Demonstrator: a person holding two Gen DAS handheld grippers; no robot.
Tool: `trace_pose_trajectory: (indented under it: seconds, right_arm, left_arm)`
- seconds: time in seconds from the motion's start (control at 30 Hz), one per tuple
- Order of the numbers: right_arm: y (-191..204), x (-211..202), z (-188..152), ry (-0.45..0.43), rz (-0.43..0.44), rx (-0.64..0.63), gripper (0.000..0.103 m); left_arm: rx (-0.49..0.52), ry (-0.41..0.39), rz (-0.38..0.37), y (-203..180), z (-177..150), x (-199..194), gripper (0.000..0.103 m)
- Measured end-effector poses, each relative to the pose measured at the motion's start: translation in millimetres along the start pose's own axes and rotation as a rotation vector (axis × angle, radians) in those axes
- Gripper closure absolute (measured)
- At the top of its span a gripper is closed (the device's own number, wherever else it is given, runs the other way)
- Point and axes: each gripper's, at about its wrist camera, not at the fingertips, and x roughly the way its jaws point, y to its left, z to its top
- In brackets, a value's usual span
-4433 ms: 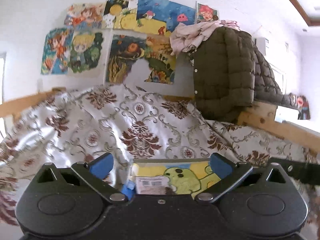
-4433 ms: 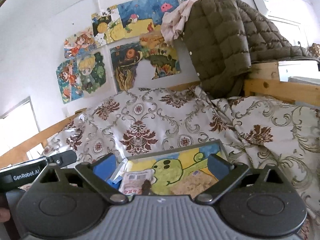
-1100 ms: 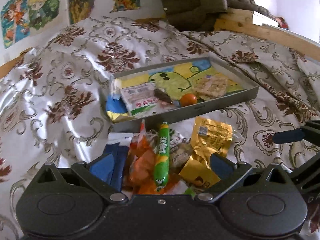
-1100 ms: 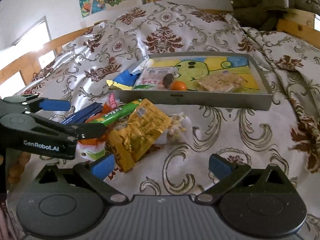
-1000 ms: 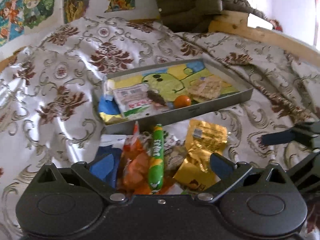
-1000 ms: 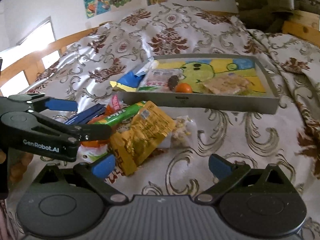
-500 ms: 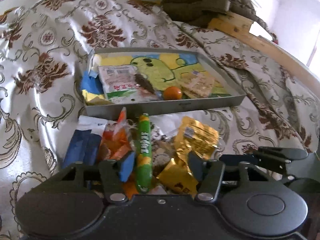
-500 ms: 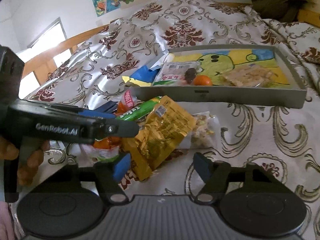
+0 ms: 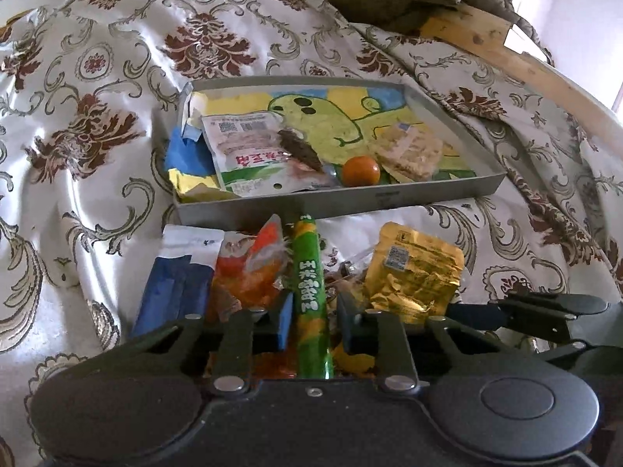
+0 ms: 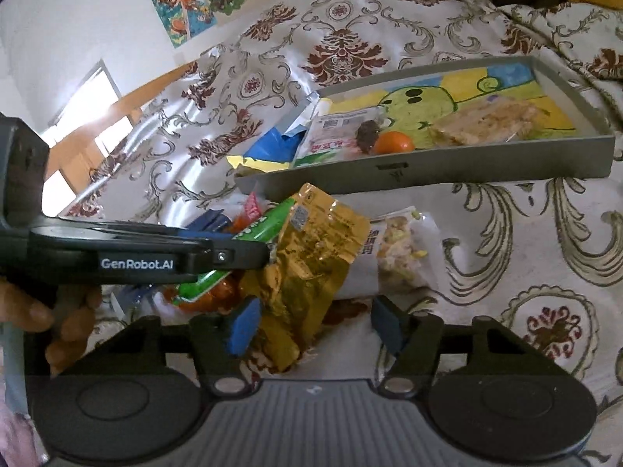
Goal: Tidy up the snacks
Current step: 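Close the right tool on the gold foil packet while the left tool grasps the green sausage stick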
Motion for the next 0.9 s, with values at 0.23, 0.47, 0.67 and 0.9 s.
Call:
trace_pose_trajectory:
  seconds: [0.23,0.47,0.67,0.9]
  right_arm:
    - [9,-4,5,0.003,0.052,0.013,0.068]
    - [14,3,5,0.014,0.059,0.011,0.069]
    - [12,9,4,0.016,0.057,0.041,0.063]
    - [14,8,7,0.03,0.061,0.06,0.072]
  left_arm:
    - [0.01,0.016,0.009,-1,0,-2,0.083]
    - [-0.048,0.032,-0.023,10,1,3,0.081]
    - [-0.059,0.025,-0.024,10,-1,3,0.082]
    - [-0.045,0.017,-0.001,6,-2,-1,0.084]
